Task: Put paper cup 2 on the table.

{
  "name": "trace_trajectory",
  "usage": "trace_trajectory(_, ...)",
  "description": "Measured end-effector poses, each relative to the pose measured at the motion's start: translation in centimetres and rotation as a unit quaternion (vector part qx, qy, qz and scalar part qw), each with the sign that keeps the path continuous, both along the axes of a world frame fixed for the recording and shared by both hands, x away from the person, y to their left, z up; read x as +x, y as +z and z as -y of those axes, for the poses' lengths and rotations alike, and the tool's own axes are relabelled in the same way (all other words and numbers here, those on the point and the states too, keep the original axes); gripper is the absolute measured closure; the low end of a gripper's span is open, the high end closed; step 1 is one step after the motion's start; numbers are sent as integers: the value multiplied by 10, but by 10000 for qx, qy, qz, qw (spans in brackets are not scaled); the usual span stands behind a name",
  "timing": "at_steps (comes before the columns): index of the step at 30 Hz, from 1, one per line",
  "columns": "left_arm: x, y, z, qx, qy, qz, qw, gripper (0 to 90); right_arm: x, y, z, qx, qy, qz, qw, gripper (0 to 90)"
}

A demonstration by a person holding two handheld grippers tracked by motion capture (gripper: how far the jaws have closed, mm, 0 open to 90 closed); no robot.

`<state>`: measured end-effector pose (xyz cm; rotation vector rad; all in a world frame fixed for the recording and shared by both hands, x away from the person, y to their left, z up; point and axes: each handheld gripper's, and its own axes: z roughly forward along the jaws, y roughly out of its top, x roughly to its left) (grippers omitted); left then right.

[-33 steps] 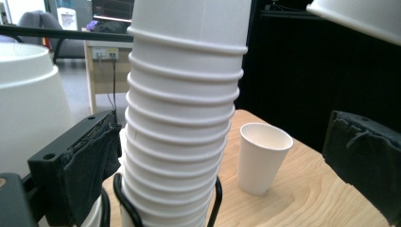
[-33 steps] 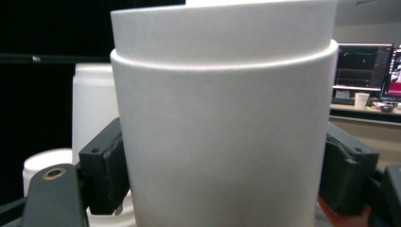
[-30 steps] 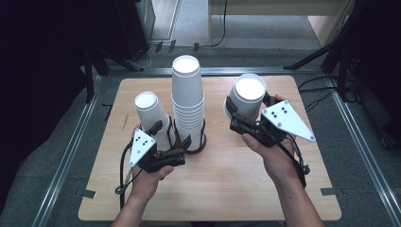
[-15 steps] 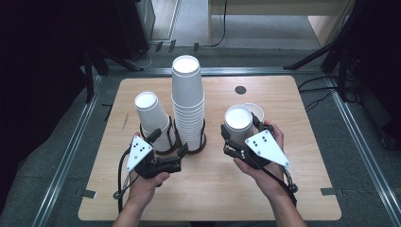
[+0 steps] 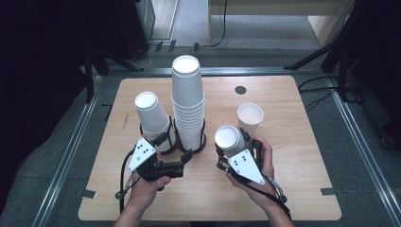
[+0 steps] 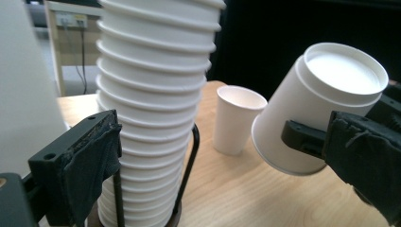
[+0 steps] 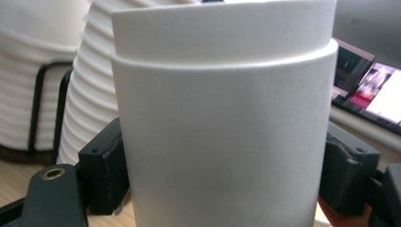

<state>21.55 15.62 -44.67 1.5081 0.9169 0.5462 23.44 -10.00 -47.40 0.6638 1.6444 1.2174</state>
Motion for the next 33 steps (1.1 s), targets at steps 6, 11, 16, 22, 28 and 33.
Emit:
trace_trajectory(6,1,-5,5,-16,-270,-143,9995,0,-9,-14,-9,-760,-12,474,9960,188)
trace_trajectory(11,-1,-8,13,49,-530,-199,9984,0,-11,-20,-14,-1175,-64,786,9899,187)
trace_trajectory(16,-3,-13,23,253,-776,-172,9965,0,-14,-26,-18,-1432,-9,983,9848,186)
trace_trajectory(22,-5,-16,28,429,-893,-182,9949,23,-18,-28,-22,-1643,64,1253,9784,185)
trace_trajectory(28,-6,-17,32,427,-1123,-198,9926,29,-20,-31,-25,-1815,131,1439,9727,185)
trace_trajectory(33,-7,-18,36,490,-1199,-224,9913,37,-21,-33,-26,-1867,151,1503,9707,185)
